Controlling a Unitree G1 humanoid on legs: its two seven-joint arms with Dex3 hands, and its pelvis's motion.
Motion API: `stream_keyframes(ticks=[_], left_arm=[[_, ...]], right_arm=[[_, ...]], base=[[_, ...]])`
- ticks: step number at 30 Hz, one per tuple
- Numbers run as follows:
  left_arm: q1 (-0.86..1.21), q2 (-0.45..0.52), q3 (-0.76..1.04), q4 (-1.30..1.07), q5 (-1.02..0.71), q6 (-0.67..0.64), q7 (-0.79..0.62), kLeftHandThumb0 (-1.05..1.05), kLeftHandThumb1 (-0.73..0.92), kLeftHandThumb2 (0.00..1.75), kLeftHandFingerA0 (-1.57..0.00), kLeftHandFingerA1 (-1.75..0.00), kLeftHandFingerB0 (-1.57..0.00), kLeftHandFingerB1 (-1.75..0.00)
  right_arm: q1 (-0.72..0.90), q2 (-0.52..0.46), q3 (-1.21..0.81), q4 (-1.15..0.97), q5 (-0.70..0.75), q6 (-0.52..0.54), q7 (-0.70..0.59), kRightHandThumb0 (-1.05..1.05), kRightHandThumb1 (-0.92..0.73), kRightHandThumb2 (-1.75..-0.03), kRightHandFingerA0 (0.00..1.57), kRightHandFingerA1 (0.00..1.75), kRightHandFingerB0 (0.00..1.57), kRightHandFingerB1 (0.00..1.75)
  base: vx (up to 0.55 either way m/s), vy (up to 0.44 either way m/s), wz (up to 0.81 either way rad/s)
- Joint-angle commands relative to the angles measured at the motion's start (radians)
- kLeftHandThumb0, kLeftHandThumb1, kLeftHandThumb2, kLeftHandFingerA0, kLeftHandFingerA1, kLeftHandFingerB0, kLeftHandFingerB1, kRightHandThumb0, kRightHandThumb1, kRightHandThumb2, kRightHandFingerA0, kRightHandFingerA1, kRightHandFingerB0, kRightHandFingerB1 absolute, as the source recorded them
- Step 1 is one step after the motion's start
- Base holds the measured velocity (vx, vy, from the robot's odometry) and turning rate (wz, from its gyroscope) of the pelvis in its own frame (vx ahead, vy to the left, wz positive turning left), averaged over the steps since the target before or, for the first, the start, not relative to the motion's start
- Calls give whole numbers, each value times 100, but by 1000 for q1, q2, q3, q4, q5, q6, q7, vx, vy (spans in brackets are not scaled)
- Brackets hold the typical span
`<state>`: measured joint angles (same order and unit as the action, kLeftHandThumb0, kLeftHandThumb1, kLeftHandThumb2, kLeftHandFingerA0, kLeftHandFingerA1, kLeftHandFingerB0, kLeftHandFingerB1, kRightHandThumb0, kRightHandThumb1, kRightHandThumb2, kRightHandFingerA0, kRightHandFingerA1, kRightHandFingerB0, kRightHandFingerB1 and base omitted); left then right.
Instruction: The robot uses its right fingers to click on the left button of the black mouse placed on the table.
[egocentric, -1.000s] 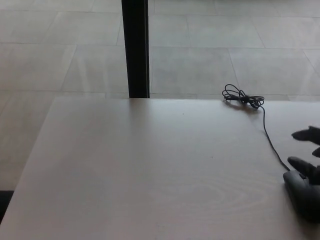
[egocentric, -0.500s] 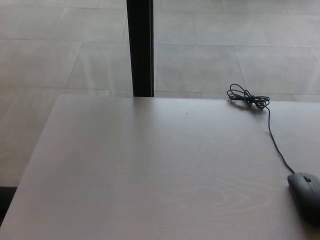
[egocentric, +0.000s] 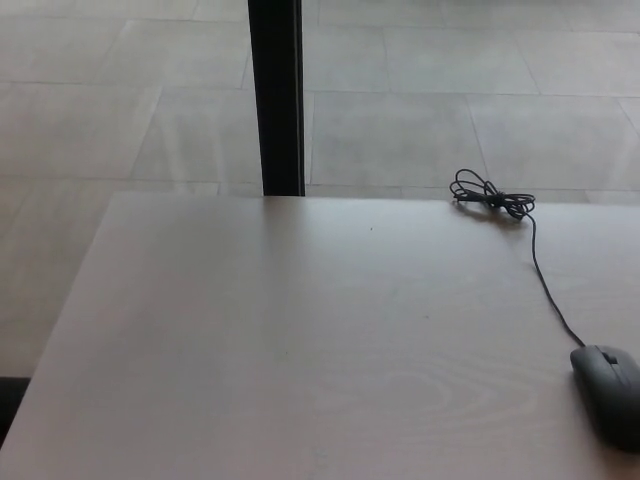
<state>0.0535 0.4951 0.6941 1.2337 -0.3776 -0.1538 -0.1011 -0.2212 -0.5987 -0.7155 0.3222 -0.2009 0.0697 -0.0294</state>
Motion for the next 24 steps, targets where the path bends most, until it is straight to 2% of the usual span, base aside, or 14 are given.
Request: stream_keyframes(ticks=[1, 2, 5, 8, 9, 10, 13, 14, 17, 18, 20, 21, 22, 24], left_arm=[[2, 1, 5, -1, -18, -10, 4, -97, 91, 87, -72, -55, -54, -45], [4, 0, 5, -1, -18, -12, 1, -96, 92, 87, -68, -53, -53, -45], [4, 0, 3, -2, -15, -19, 2, -96, 92, 88, -77, -57, -54, -46], [3, -1, 4, 1, -17, -25, -14, -96, 92, 88, -75, -57, -52, -46], [1, -4, 4, -1, -18, -21, -11, -95, 92, 88, -72, -56, -52, -46], [-5, -3, 8, 3, -22, -12, -7, -95, 92, 86, -73, -55, -53, -46], [-7, 0, 4, 3, -17, -11, -7, -94, 91, 87, -73, -55, -54, -46], [-7, -2, 3, 3, -16, -15, -6, -92, 92, 85, -72, -52, -61, -45], [-10, -1, 1, 4, -13, -11, 7, -93, 92, 85, -74, -56, -61, -47], [-11, 0, 7, 4, -19, -8, 7, -93, 92, 85, -73, -57, -58, -47], [-14, 0, 9, 4, -21, -6, 7, -93, 92, 85, -73, -57, -58, -47], [-21, 5, 10, 12, -21, 5, 13, -98, 84, 95, -70, -58, -58, -50], [-22, 7, 9, 14, -20, 7, 17, -95, 91, 89, -74, -58, -60, -48], [-22, 7, 5, 13, -15, 5, 21, -99, 84, 97, -70, -58, -60, -51]], right_arm=[[175, 122, -188, 94, 170, -88, -104, -66, -65, -103, 74, 66, 32, 48], [182, 137, -196, 104, 181, -97, -105, -69, -77, -65, 62, 43, 43, 37], [178, 249, -278, 175, 290, -102, -134, -66, -67, -102, 93, 70, 44, 54], [158, 319, -324, 289, 354, -157, -141, -63, -78, -66, 67, 46, 52, 41], [150, 324, -333, 339, 371, -172, -120, -64, -72, -104, 51, 56, 36, 50], [143, 331, -337, 386, 375, -190, -120, -62, -83, -65, 56, 42, 45, 38], [122, 363, -381, 446, 441, -176, -94, -61, -82, -65, 56, 42, 40, 37], [119, 368, -391, 456, 456, -168, -86, -56, -67, -102, 49, 58, 31, 50], [106, 377, -414, 508, 482, -177, -87, -57, -67, -101, 50, 57, 35, 51], [104, 376, -416, 542, 485, -193, -73, -59, -84, -65, 55, 42, 43, 38], [101, 372, -417, 566, 488, -206, -67, -59, -84, -65, 55, 42, 43, 38], [92, 373, -419, 597, 496, -208, -61, -57, -68, -104, 51, 58, 34, 51], [89, 371, -421, 618, 501, -211, -52, -61, -84, -66, 56, 43, 44, 38], [87, 368, -416, 639, 501, -219, -40, -64, -84, -66, 55, 43, 42, 38]], base=[[0, 0, 0], [0, 0, 0], [0, 0, 0], [0, 0, 0], [0, 0, 0], [0, 0, 0], [0, 0, 0], [0, 0, 0], [0, 0, 0], [0, 0, 0], [0, 0, 0], [0, 0, 0], [0, 0, 0], [0, 0, 0]])
